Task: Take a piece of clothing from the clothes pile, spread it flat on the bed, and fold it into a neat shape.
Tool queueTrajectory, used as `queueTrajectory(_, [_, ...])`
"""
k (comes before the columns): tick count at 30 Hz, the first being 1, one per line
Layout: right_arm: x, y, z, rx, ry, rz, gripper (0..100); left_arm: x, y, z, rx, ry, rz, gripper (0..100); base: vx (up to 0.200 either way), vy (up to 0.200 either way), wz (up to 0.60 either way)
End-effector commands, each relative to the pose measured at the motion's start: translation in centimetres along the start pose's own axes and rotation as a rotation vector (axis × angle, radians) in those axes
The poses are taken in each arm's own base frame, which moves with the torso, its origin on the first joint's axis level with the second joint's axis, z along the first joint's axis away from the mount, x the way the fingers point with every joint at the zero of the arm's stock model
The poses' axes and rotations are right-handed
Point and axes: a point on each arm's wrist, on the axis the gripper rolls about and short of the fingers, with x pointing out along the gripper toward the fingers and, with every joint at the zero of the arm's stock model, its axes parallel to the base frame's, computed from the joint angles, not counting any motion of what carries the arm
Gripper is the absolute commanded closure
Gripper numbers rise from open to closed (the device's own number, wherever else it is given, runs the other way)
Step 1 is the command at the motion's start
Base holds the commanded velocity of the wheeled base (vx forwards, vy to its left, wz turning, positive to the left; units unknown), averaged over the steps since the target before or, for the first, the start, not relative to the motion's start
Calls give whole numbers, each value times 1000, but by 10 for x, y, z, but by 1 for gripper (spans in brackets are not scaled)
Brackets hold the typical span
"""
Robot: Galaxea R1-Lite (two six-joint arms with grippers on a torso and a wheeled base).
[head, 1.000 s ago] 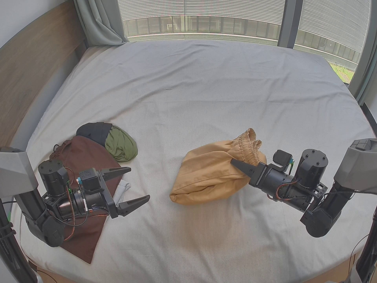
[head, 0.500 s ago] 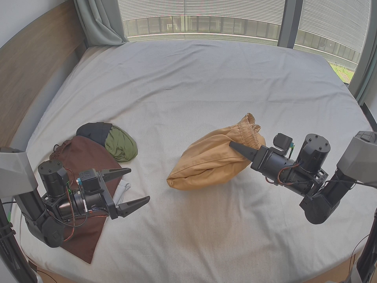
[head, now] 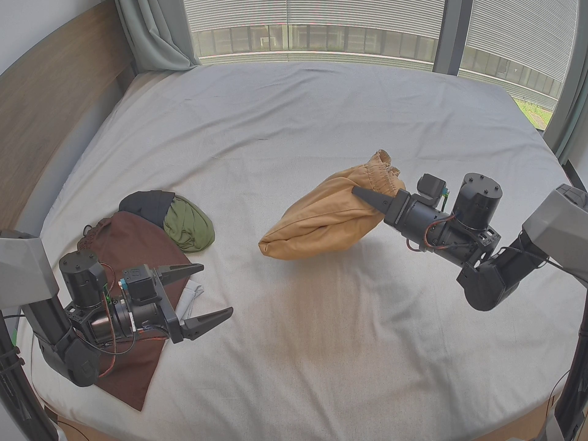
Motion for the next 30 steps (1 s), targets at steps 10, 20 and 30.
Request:
queueTrajectory(10, [58,-30,24,49,-20,24,100,-1,0,-4,-11,11,0,0,0,0,0])
queueTrajectory(20, [69,-68,-9,97,33,-29,100,-1,1,-3,-10,10,3,0,0,0,0])
queueTrajectory(30, [70,-71,1,85,8,-27,100,-1,0,-4,-13,13,1,0,0,0,0])
